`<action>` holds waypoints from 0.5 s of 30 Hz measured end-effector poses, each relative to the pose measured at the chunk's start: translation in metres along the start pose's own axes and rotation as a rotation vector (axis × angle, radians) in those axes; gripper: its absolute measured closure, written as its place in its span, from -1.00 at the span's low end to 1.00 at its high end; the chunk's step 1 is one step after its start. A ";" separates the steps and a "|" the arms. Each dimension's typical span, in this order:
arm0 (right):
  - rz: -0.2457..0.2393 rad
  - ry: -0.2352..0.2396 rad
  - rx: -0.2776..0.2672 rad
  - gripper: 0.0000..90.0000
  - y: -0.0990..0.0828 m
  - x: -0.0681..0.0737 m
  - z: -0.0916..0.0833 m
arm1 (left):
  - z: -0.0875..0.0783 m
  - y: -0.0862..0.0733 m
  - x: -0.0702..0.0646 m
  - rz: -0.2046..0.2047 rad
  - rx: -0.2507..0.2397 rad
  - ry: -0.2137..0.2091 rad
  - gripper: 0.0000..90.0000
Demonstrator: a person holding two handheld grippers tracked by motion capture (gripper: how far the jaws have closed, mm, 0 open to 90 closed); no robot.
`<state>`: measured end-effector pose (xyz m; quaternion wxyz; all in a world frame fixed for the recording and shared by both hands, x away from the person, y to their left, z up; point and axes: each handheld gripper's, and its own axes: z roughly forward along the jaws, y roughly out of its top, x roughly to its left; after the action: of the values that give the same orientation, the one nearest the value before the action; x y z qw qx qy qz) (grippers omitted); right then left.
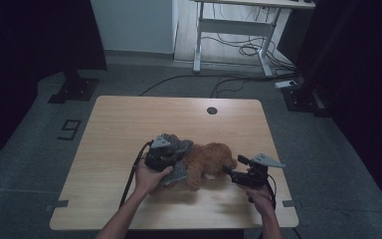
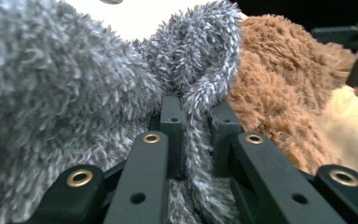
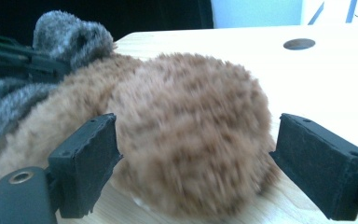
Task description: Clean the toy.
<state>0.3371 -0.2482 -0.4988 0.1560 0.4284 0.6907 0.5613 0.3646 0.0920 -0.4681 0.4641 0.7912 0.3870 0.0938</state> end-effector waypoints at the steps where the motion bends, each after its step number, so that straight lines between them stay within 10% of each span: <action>1: -0.002 0.003 0.001 -0.70 0.001 0.002 0.001 | -0.002 -0.002 -0.001 0.005 0.000 -0.004 0.76; 9: 0.031 0.029 0.130 -0.82 -0.013 0.004 0.026 | -0.012 -0.025 -0.005 -0.025 -0.040 -0.068 0.76; 15: 0.055 0.075 0.156 -0.44 -0.019 0.001 0.024 | -0.018 -0.033 -0.010 -0.013 -0.036 -0.081 0.76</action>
<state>0.3457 -0.2320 -0.5239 0.0806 0.4366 0.7257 0.5256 0.3310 0.1055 -0.4828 0.4944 0.7832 0.3713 0.0657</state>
